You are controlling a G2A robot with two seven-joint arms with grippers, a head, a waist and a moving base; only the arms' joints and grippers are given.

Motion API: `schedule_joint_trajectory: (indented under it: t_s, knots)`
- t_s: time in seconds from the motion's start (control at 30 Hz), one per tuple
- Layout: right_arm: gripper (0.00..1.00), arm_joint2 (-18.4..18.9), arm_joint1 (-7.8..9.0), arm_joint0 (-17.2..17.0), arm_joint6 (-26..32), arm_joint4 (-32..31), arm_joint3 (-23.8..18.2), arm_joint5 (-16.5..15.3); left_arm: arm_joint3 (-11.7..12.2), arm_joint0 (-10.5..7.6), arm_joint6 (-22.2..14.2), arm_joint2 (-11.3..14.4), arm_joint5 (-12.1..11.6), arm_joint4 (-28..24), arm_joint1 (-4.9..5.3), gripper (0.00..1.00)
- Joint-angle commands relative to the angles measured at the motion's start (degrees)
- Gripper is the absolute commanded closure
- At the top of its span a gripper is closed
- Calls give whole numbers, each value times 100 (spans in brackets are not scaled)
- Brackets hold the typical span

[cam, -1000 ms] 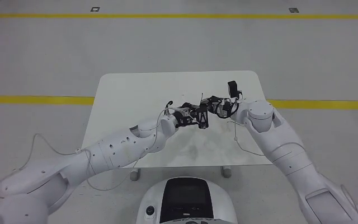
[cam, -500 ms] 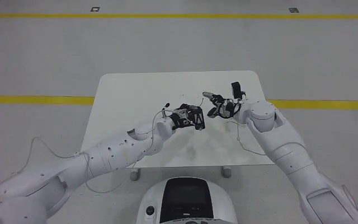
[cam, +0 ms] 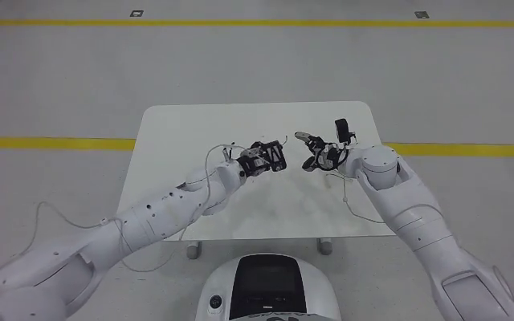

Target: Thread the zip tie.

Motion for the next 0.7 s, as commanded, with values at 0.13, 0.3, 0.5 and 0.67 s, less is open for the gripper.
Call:
schedule_joint_trajectory:
  t_s: [0.13, 0.3, 0.5, 0.67]
  knots:
    - [0, 0, 0, 0, 0, 0, 0, 0, 357, 12, -20, -517, -1116, -1587, 8, 100]
    - [0, 0, 0, 0, 0, 0, 0, 0, 858, 38, -118, -752, -1875, -2842, -18, 100]
    - [0, 0, 0, 0, 0, 0, 0, 0, 930, -88, -255, -569, -1875, -4486, 28, 100]
    - [0, 0, 0, 0, 0, 0, 0, 0, 933, -166, -182, -530, -1875, -4451, 51, 100]
